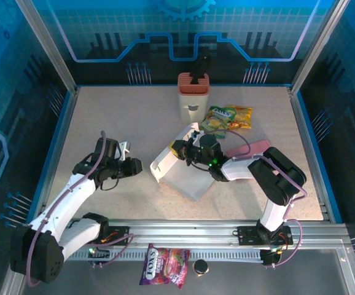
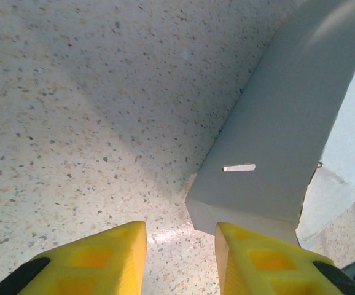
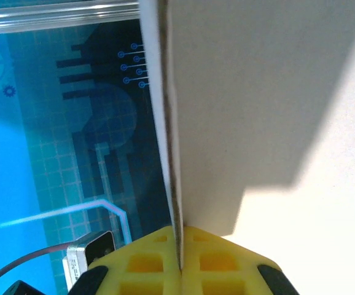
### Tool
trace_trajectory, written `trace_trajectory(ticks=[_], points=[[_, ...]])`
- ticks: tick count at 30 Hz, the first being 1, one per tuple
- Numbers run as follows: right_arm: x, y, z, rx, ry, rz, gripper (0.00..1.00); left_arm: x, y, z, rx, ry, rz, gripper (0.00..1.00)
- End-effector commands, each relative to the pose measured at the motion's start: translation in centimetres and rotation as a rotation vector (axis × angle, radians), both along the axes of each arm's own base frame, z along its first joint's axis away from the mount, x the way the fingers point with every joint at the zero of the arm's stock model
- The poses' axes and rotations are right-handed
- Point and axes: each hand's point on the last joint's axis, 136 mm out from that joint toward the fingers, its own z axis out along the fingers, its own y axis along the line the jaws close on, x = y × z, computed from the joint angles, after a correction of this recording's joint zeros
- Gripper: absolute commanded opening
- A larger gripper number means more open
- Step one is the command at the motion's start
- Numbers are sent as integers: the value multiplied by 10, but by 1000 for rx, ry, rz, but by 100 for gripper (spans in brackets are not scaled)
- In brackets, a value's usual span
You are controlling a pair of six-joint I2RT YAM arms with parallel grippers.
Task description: Fold the paper box
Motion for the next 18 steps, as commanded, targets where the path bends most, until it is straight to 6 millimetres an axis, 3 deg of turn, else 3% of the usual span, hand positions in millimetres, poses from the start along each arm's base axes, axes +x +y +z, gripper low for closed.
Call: trace_trajectory(ticks=[1,7,18], points=[[-4,-5,-1,16,-25,18,0,0,-16,5,-12,-76,-68,36],[-4,-10,9,45,-48,13,0,-10,-40,-9,31,-117,-180,39],[0,-9,15,73,-48,9,0,-3,-53,-20,79,-188,-270,40]])
